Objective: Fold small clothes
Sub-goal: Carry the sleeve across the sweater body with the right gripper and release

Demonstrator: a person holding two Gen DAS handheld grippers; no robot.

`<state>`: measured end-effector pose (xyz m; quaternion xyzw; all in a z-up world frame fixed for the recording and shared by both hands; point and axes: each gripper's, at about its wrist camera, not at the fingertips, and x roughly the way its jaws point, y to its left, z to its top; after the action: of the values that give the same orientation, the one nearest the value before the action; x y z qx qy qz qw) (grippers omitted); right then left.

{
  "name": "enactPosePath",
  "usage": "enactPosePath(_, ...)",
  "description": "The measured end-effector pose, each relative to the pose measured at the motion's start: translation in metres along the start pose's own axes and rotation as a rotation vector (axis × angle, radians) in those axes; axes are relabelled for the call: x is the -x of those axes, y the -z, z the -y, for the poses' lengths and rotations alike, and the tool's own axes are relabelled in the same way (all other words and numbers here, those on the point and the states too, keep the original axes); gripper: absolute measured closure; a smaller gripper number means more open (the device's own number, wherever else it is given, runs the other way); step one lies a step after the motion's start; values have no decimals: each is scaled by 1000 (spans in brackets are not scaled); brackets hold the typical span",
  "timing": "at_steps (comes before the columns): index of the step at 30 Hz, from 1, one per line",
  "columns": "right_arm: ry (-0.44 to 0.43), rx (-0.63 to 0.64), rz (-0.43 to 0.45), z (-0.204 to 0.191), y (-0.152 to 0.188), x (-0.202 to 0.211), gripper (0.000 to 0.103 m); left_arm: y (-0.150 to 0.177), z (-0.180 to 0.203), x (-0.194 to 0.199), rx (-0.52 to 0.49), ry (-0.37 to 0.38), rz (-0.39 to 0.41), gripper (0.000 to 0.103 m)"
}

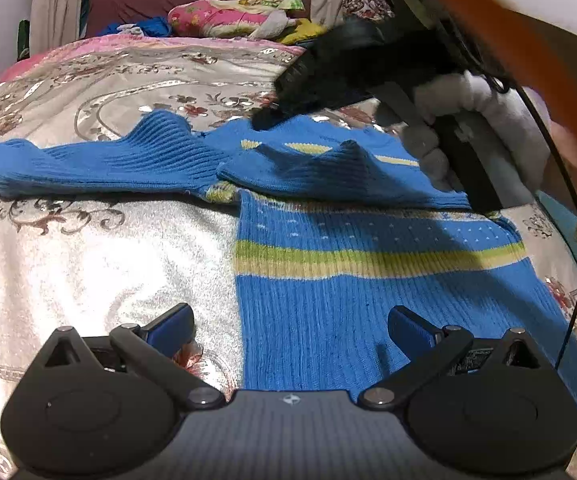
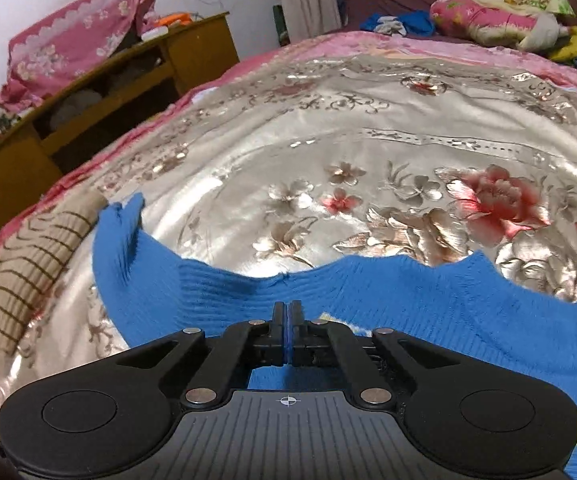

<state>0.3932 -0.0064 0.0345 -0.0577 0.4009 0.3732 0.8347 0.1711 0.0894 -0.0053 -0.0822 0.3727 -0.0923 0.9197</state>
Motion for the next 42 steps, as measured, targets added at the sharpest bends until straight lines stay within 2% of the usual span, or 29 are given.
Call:
enactPosePath(4,100,1,15,9,7,13,92,0,-3,1,9,8,-3,0)
enactPosePath(8,65,-74,-18,33,15,13,69,1,-4,1,6,13,-2,0)
enactPosePath(9,47,-81,-30,35,17,11,67,1,-3,1,5,14,-2,0)
enactPosePath(11,18,-79,-53,37,20,3,67,1,-2,1,1,14,-3,0)
enactPosePath(14,21,-66,-57,37,21,-6,69,2,-3,0,0,13,-7,0)
enactPosePath(17,-11,-84,-60,37,19,-6,97,2,-3,-2,3,13,-12,0)
enactPosePath(25,-51,-22,2,13,5,-2,98,2,-1,-3,-6,15,-10,0)
enactPosePath(27,-35,11,16,4,0,-5,97,2,0,-3,-10,14,-10,0)
enactPosePath(31,15,43,18,-5,-4,-11,88,3,0,-1,-12,19,-3,0)
enactPosePath(33,21,40,41,-7,-2,-3,80,3,0,1,-14,19,0,0)
enactPosePath(37,47,27,103,-7,13,29,79,2,0,3,-13,14,14,0)
enactPosePath(42,148,-83,139,17,61,75,79,3,2,3,-17,-2,23,0)
